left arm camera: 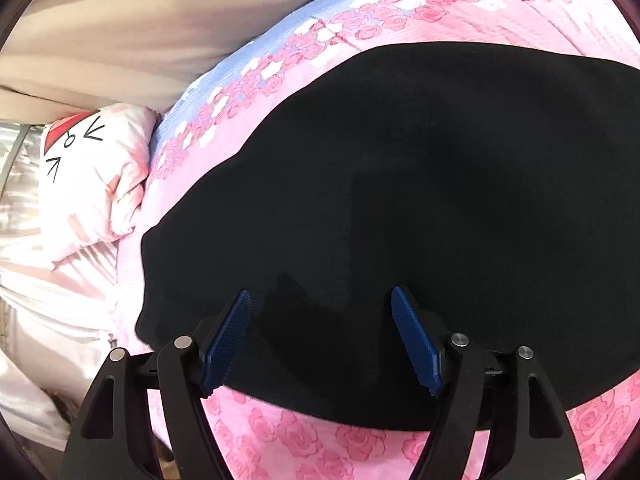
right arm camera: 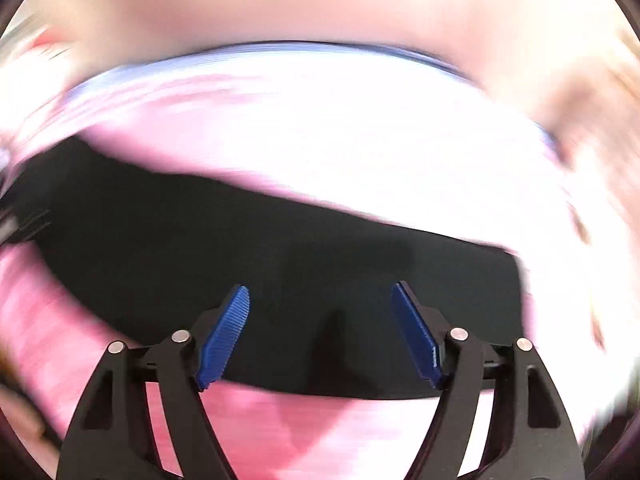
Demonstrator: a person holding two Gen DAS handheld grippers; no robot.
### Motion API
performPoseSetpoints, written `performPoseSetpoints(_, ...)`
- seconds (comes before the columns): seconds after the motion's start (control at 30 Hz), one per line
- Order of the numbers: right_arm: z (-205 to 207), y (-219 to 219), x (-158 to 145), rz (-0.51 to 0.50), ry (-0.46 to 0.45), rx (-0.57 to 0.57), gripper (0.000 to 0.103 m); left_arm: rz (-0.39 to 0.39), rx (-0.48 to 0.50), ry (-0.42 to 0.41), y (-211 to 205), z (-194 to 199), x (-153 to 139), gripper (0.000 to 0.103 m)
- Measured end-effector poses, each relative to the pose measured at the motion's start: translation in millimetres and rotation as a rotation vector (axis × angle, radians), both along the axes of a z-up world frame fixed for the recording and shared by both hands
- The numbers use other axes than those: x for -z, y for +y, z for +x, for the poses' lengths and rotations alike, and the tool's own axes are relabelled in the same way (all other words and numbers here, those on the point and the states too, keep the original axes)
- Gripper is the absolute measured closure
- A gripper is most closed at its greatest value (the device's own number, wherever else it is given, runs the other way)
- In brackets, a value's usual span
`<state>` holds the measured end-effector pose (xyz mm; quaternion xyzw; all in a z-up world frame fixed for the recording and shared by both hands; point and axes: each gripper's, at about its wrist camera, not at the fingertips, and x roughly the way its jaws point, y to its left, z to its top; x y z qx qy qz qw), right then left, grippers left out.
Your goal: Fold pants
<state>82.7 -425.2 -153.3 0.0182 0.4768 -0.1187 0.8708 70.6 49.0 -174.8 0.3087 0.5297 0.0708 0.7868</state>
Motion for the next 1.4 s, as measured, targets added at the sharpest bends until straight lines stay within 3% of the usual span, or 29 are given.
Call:
performPoseSetpoints(0.07, 1.3, -61.2, -1.4, 0.014, 0.012, 0.097, 0.041, -0.037, -0.027, 0.001, -5.7, -3.3, -9.5, 0.033)
performPoseSetpoints(0.13, 5.5, -89.3, 5.1, 0.035, 0.039, 0.110, 0.041, -0.051, -0.034, -0.009, -15.0, -11.1, -15.8, 0.032)
performPoseSetpoints(0.17, 7.1, -95.3, 13.2, 0.054, 0.068, 0.091, 0.050, -0.046, -0.026, -0.001, -20.7, -15.9, -14.2, 0.032)
performPoseSetpoints(0.2, 13.5, -95.9, 23.1, 0.086, 0.108, 0.039, 0.083, -0.036, -0.012, 0.022, -28.7, -22.6, -8.9, 0.032)
performPoseSetpoints(0.23, 19.1, -91.0, 25.9, 0.081, 0.125, -0.008, 0.092, -0.022, -0.005, 0.045, -36.3, -27.9, -2.5, 0.032)
performPoseSetpoints(0.37, 27.6, -88.5, -11.3, 0.007, -0.023, -0.048, 0.096, 0.075, 0.034, 0.015, -52.1, -36.8, 6.4, 0.033)
performPoseSetpoints(0.4, 31.2, -95.9, -8.5, 0.016, -0.037, -0.036, 0.095, 0.092, 0.044, 0.010, -54.2, -37.9, 7.7, 0.033)
performPoseSetpoints(0.43, 40.2, -101.1, 6.2, 0.018, 0.008, -0.034, 0.093, 0.099, 0.045, 0.009, -55.2, -38.0, 8.9, 0.033)
performPoseSetpoints(0.47, 44.9, -102.6, 23.4, 0.016, 0.070, -0.060, 0.083, 0.096, 0.036, 0.007, -55.2, -37.3, 9.6, 0.033)
performPoseSetpoints(0.5, 39.6, -103.2, 18.0, -0.008, 0.010, -0.073, 0.073, 0.095, 0.028, 0.004, -55.6, -36.3, 10.3, 0.033)
performPoseSetpoints(0.57, 32.3, -107.0, 2.8, -0.012, 0.033, -0.015, 0.064, 0.105, 0.026, 0.004, -56.5, -33.3, 11.2, 0.033)
performPoseSetpoints(0.63, 8.9, -103.6, -31.2, 0.077, -0.102, 0.022, 0.064, 0.107, 0.030, 0.013, -52.7, -30.9, 9.1, 0.033)
performPoseSetpoints(0.67, 1.5, -99.1, -33.2, 0.147, -0.110, 0.017, 0.064, 0.096, 0.023, 0.016, -52.1, -30.9, 7.4, 0.033)
performPoseSetpoints(0.73, -5.3, -91.9, -12.0, 0.212, -0.033, -0.016, 0.068, 0.053, -0.009, 0.019, -48.1, -30.8, 3.9, 0.033)
performPoseSetpoints(0.77, -10.6, -93.0, 16.0, 0.186, 0.066, -0.006, 0.069, 0.042, -0.019, 0.019, -43.0, -28.3, 4.6, 0.033)
performPoseSetpoints(0.8, -25.7, -98.1, 15.9, 0.197, -0.017, -0.007, 0.073, 0.035, -0.030, 0.016, -42.7, -28.3, 4.7, 0.033)
performPoseSetpoints(0.87, -33.2, -111.3, 5.9, 0.275, -0.004, 0.103, 0.079, 0.023, -0.035, 0.019, -45.8, -27.8, 2.2, 0.033)
performPoseSetpoints(0.93, -44.3, -112.3, -15.5, 0.299, -0.046, 0.184, 0.070, -0.037, -0.023, 0.014, -49.0, -27.9, -11.2, 0.032)
performPoseSetpoints(1.0, -55.9, -111.6, -25.5, 0.319, -0.087, 0.231, 0.033, -0.112, -0.026, -0.016, -54.1, -27.7, -28.5, 0.032)
performPoseSetpoints(1.17, -79.1, -106.5, -11.0, 0.443, -0.098, 0.349, 0.033, -0.243, -0.049, 0.009, -66.7, -20.6, -44.1, 0.032)
performPoseSetpoints(1.33, -99.8, -103.5, 31.5, 0.588, -0.123, 0.494, 0.033, -0.270, -0.063, 0.025, -74.8, -17.8, -48.0, 0.032)
performPoseSetpoints(1.4, -108.4, -106.8, 35.3, 0.650, -0.197, 0.539, 0.032, -0.273, -0.069, 0.028, -73.2, -17.4, -49.6, 0.032)
